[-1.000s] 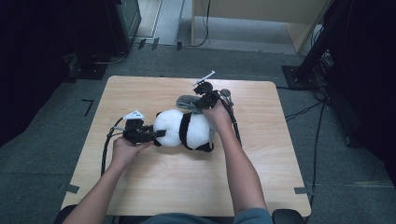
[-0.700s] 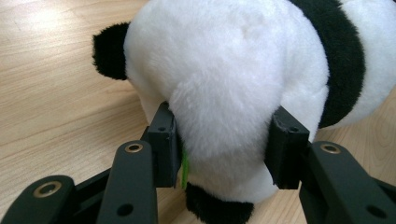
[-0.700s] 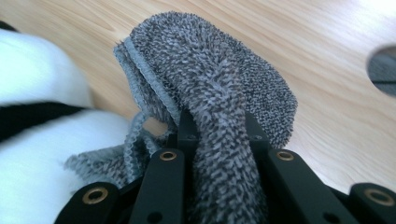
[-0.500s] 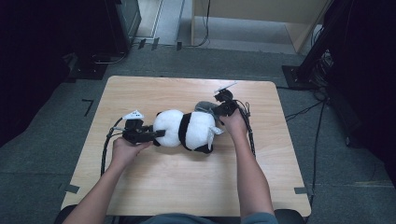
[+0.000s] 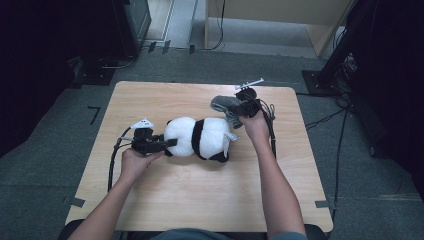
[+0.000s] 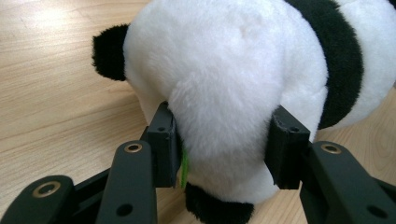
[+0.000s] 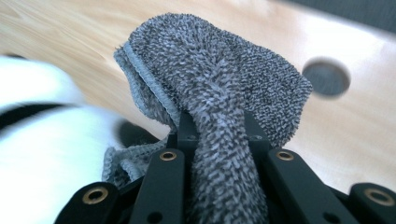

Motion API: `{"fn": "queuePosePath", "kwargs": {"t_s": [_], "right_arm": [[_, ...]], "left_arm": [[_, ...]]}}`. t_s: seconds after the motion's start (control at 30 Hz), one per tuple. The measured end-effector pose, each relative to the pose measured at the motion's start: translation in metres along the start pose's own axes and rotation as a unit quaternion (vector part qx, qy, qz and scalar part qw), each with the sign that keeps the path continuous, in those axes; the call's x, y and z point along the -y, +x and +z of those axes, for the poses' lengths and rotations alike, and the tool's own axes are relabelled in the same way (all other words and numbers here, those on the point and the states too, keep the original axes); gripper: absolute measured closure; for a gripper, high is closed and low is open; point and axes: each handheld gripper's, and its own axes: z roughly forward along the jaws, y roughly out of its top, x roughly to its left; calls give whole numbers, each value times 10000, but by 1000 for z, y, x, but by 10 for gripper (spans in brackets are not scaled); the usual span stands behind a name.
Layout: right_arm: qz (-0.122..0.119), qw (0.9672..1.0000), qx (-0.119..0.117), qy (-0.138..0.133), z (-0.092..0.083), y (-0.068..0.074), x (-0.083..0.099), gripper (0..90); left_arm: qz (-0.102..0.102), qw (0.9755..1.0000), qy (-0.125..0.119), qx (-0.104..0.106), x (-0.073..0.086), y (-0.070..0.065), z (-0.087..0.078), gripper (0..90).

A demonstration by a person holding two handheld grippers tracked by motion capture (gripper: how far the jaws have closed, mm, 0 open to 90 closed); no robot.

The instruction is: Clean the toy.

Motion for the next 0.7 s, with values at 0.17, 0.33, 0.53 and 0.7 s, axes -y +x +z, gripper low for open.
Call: {"fn": "queuePosePath", "kwargs": {"t_s": [0.17, 0.33, 0.53, 0.7], "right_arm": [[-330, 9992, -155, -183, -11, 31, -18, 765], [-632, 9972, -382, -146, -6, 74, -28, 764], [-976, 9929, -678, -38, 12, 120, -31, 761], [-1202, 9881, -955, 18, 24, 154, -28, 759]], "left_arm": [[1, 10000, 4, -5, 0, -1, 0, 534], [17, 10000, -17, -40, 0, -2, 0, 533], [101, 9999, -15, -132, -1, -4, -1, 532], [99, 9998, -13, -158, -1, -5, -1, 532]]}}
